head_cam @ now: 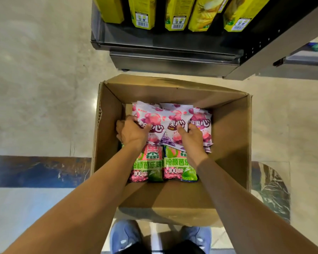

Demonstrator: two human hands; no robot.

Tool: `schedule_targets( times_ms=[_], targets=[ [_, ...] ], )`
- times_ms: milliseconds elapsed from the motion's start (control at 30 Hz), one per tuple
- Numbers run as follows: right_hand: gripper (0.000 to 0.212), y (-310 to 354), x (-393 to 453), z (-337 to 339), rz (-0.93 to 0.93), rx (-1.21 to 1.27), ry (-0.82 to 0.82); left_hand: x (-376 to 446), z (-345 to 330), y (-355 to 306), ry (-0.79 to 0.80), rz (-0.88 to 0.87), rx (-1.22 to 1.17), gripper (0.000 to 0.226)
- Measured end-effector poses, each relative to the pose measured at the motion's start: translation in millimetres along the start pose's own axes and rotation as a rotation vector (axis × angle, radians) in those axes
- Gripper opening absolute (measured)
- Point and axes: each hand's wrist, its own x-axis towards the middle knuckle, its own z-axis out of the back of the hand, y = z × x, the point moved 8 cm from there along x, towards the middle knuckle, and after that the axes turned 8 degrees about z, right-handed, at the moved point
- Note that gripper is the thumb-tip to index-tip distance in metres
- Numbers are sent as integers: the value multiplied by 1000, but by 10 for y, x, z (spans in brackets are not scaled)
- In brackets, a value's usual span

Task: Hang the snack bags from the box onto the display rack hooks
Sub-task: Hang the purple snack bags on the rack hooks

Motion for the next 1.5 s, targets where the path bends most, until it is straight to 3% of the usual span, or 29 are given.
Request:
schedule_targets(
  times_ms=[200, 267, 333, 533, 633, 767, 900, 1000, 1133, 1400, 1500],
  targets=[
    [62, -89, -30, 3, -62, 152, 118, -47, -16, -81, 145, -128, -78, 52],
    [70, -101, -59, 26, -80, 227, 137, -70, -28, -69, 219, -154, -61, 41],
    [68, -38, -139, 39, -89, 279, 174, -166, -34, -82, 335, -186, -81, 24],
    [42, 409, -673, 244, -125, 456, 241, -722, 381, -159, 566, -70, -284, 29],
    [36, 924, -1126, 466, -49, 463, 343, -1207, 779, -397, 717, -56, -390, 29],
    [36, 1840, -1734, 840, 53, 418, 344, -1935, 1497, -932, 793, -138, -463, 34],
    [47, 2907, -2399, 1115, 145, 351, 381, -2873, 2307, -1561, 818, -269, -570, 52],
    [71, 3802, -2991, 1328, 267, 278, 438, -3573, 2947, -2044, 787, -353, -628, 62],
    [106, 4775, -3606, 1737, 436, 225, 365, -4461, 3825, -2554, 674, -473, -624, 57],
    [70, 6526, -5325, 2464, 848, 298, 405, -6202, 5353, -3253, 534, -736, -738, 41],
    [92, 6980, -5769, 2692, 987, 336, 358, -6687, 5779, -3416, 518, -812, -728, 67]
  ],
)
